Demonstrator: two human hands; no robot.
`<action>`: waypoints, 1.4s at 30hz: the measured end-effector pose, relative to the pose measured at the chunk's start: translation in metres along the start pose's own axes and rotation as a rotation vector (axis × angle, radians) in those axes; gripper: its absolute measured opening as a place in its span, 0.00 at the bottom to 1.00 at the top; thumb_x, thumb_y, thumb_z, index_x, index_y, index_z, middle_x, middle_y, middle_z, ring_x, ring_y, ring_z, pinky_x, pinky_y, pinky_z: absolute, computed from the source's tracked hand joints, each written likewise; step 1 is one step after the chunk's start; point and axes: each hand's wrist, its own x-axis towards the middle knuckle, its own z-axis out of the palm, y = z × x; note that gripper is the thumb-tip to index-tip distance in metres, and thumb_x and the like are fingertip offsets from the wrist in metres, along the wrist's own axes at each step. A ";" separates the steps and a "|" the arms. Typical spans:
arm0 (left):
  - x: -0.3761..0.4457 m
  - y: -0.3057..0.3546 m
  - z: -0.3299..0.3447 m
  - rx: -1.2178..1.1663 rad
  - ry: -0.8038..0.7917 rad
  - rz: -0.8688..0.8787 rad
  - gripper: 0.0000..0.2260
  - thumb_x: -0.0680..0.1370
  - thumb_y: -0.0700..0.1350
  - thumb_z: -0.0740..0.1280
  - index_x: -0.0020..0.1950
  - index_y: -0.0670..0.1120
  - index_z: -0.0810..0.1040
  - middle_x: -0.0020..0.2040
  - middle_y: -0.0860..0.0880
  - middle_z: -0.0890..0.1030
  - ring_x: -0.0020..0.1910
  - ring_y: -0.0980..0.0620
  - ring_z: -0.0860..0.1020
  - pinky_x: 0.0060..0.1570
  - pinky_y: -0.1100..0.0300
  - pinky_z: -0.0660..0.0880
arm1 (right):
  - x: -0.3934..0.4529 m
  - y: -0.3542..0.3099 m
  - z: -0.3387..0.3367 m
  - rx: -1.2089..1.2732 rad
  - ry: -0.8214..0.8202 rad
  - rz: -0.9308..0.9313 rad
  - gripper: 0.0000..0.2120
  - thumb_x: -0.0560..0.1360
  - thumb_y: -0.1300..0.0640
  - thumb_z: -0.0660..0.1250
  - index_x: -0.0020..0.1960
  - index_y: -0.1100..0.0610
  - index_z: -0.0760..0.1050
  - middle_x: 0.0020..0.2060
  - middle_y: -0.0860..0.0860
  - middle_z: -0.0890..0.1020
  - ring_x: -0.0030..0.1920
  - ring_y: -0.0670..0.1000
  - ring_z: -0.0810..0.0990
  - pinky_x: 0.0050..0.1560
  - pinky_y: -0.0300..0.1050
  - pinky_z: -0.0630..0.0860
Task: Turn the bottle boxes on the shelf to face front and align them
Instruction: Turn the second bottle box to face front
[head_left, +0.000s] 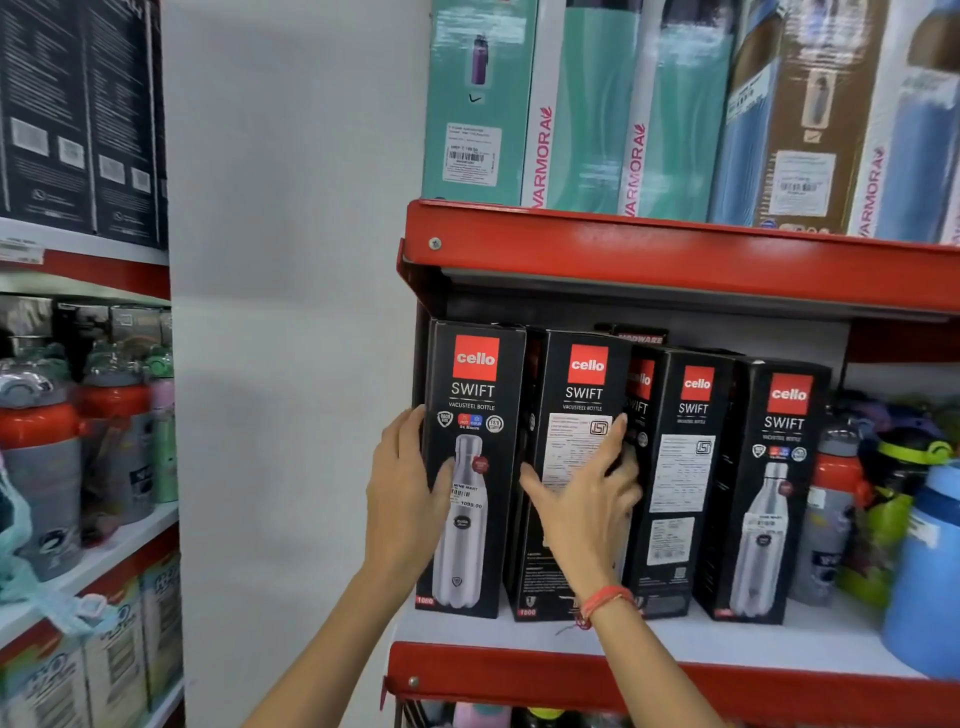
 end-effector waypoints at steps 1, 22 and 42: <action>0.000 0.006 0.001 0.002 0.008 0.028 0.26 0.76 0.42 0.68 0.72 0.46 0.64 0.70 0.46 0.69 0.68 0.50 0.68 0.60 0.62 0.63 | 0.001 0.002 -0.001 0.068 -0.025 -0.012 0.56 0.67 0.41 0.74 0.78 0.50 0.37 0.72 0.65 0.60 0.66 0.67 0.65 0.56 0.59 0.72; -0.024 0.081 0.007 -0.652 -0.612 -0.055 0.41 0.73 0.41 0.72 0.76 0.59 0.50 0.67 0.55 0.74 0.63 0.61 0.75 0.52 0.67 0.76 | 0.022 0.071 -0.121 0.658 -0.590 -0.439 0.49 0.66 0.38 0.74 0.72 0.26 0.42 0.73 0.28 0.55 0.72 0.33 0.57 0.70 0.40 0.60; -0.002 0.086 0.084 -0.077 -0.369 -0.099 0.44 0.77 0.37 0.66 0.75 0.59 0.36 0.65 0.42 0.77 0.55 0.42 0.79 0.58 0.43 0.74 | 0.085 0.057 -0.058 0.360 -0.595 -0.317 0.43 0.77 0.65 0.64 0.78 0.49 0.38 0.68 0.52 0.74 0.65 0.50 0.73 0.61 0.40 0.67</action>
